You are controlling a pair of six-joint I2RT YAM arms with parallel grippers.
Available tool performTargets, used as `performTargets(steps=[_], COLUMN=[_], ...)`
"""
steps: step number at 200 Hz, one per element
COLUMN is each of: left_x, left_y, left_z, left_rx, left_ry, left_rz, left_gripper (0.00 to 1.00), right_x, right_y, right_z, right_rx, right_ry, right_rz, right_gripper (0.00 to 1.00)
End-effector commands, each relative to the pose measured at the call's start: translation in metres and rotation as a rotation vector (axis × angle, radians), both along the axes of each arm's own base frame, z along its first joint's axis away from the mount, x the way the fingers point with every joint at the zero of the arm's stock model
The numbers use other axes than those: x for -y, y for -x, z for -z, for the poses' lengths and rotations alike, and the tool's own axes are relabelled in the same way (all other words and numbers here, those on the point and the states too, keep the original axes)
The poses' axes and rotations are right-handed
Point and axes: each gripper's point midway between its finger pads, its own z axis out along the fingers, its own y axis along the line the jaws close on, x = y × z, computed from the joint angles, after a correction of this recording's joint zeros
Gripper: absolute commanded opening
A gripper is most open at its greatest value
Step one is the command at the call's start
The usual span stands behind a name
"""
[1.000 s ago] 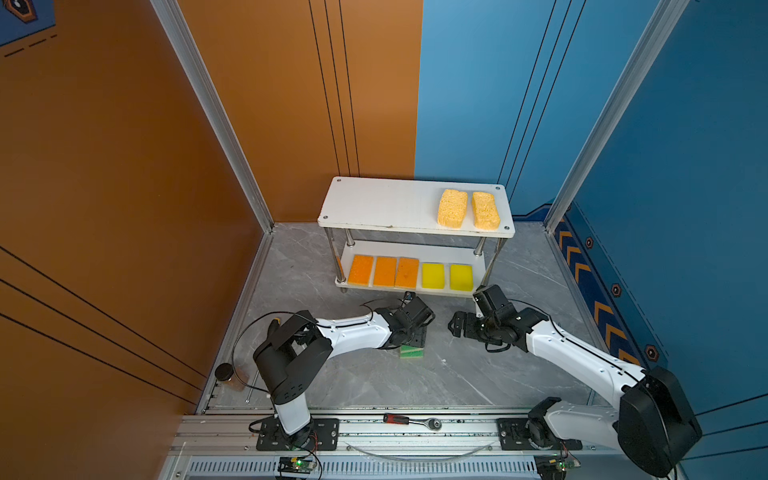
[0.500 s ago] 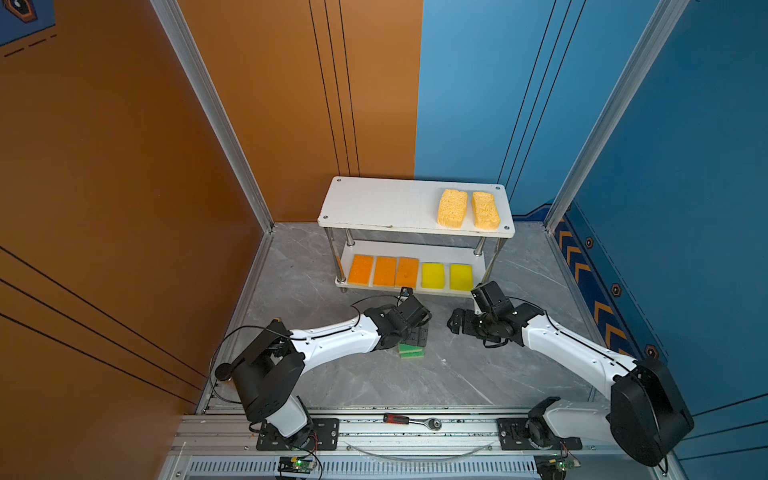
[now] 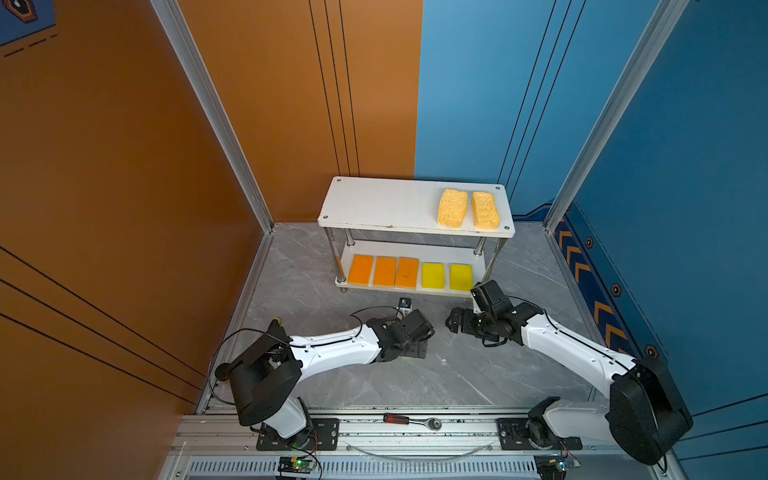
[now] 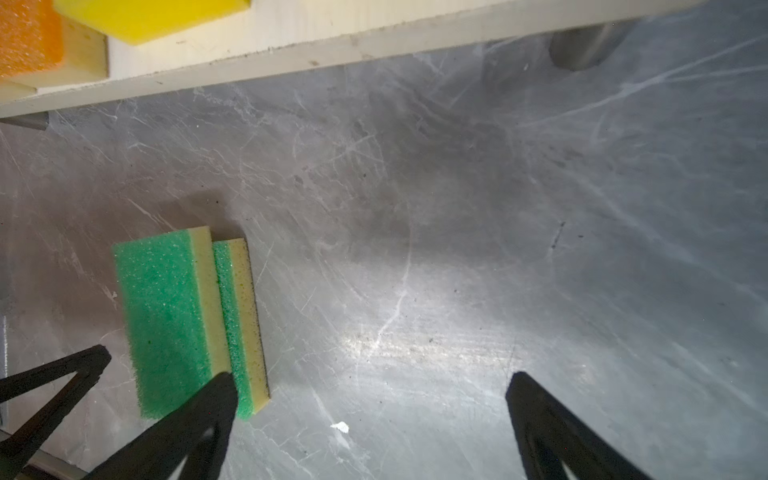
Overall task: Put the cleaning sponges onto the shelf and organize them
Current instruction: 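Lift the green scrub sponge with the left gripper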
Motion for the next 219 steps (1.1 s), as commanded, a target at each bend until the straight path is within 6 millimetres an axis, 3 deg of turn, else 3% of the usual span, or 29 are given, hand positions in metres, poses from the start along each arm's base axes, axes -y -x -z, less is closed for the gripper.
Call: performTargets(steps=[1,50,124,156,173,188,219], left_x=[-0.003,0.014,0.019,0.020,0.021,0.021,0.022], left_y=[0.003,0.004,0.004,0.005,0.005,0.006,0.006], left_z=[0.005,0.012,0.017,0.019,0.021,0.023,0.025], left_rx=[-0.002,-0.031,-0.046,-0.054,-0.059,-0.066,-0.071], left_ry=[-0.009,0.011,0.004,0.006,0.003,0.002,0.001], left_rz=[-0.020,0.011,0.026,0.032,0.033,0.035,0.039], left_gripper=[0.98,0.98,1.00,0.89,0.88,0.79,0.74], right_x=[-0.003,-0.004,-0.004,-0.003,-0.003,-0.003,-0.003], right_y=[-0.002,-0.002,0.000,0.000,0.001,0.000,0.000], right_z=[-0.002,-0.003,-0.002,-0.001,-0.001,-0.003,-0.004], right_rx=[0.006,0.010,0.008,0.007,0.006,0.009,0.013], right_ry=[-0.011,-0.012,-0.010,-0.010,-0.011,-0.012,-0.012], right_rz=[-0.011,-0.013,-0.018,-0.016,-0.015,-0.015,-0.012], right_gripper=[1.00,1.00,1.00,1.00,1.00,1.00,1.00])
